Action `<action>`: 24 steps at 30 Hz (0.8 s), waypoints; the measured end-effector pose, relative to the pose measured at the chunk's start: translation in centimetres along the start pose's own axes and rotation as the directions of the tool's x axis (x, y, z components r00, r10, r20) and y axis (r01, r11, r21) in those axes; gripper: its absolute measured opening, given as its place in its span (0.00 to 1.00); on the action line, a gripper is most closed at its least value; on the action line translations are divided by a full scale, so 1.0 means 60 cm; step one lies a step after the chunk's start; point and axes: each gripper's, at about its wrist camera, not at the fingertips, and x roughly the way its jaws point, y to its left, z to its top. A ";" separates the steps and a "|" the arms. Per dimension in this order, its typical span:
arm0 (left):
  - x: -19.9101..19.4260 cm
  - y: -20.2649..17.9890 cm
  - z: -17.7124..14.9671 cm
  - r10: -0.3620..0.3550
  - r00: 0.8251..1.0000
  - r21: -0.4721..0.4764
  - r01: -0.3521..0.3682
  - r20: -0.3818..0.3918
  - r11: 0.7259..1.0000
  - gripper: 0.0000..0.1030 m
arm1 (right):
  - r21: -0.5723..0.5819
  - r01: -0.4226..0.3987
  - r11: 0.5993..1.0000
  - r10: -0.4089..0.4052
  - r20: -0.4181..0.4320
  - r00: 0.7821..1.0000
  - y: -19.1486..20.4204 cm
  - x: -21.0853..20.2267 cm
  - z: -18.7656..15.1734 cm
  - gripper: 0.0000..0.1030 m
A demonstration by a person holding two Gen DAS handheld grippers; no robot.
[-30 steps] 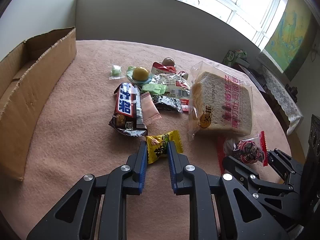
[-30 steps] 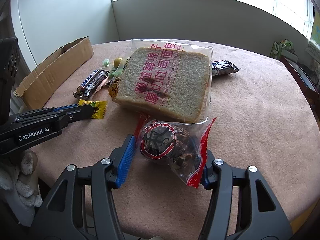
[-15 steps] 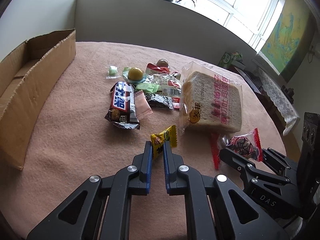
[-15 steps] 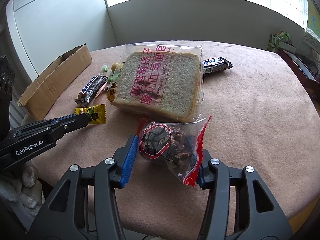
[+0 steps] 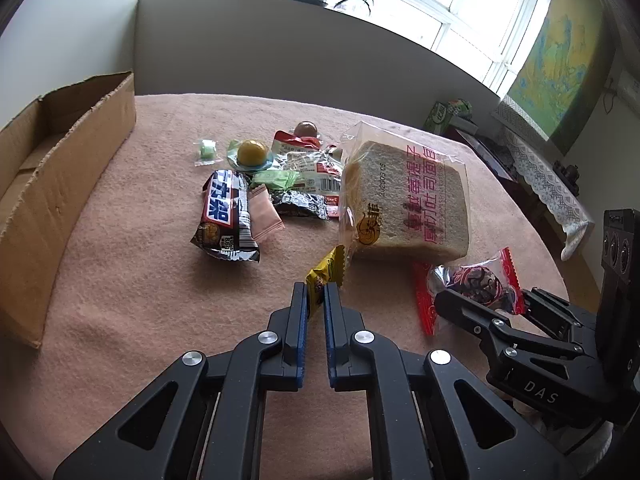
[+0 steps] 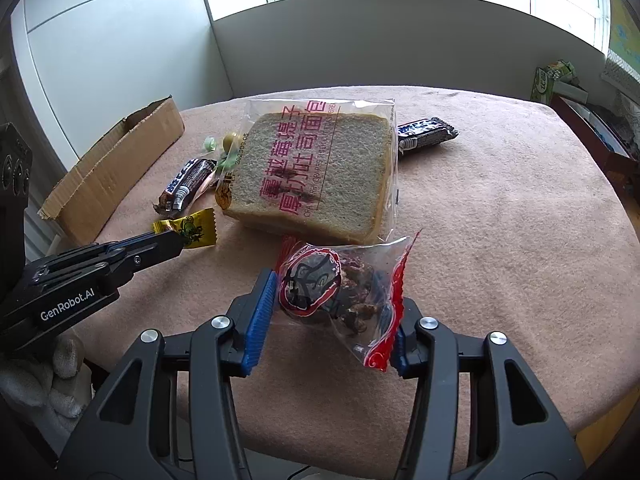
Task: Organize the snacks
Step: 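Close the left tool on the yellow candy while the right tool grasps the pastry bag, then carry both snacks into the cardboard box and open both tools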
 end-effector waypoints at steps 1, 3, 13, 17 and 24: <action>-0.003 0.001 0.001 0.000 1.000 0.000 0.000 0.005 1.000 0.06 | -0.001 0.002 1.000 -0.002 0.004 1.000 0.001 -0.003 0.001 0.49; -0.009 0.003 0.003 0.000 1.000 0.000 0.000 0.011 1.000 0.06 | 0.002 0.001 1.000 -0.001 0.013 1.000 0.002 -0.010 0.004 0.49; -0.076 0.022 0.018 0.002 0.995 -0.028 0.000 0.096 1.000 0.06 | -0.032 -0.030 0.999 0.032 0.072 0.997 0.040 -0.049 0.033 0.49; -0.106 0.037 0.030 0.025 0.990 -0.037 -0.020 0.137 0.999 0.06 | -0.061 -0.058 0.996 0.063 0.082 0.995 0.073 -0.050 0.053 0.49; -0.153 0.082 0.047 0.096 0.974 -0.066 -0.084 0.204 0.994 0.06 | -0.125 -0.108 0.986 0.121 0.102 0.987 0.140 -0.040 0.097 0.49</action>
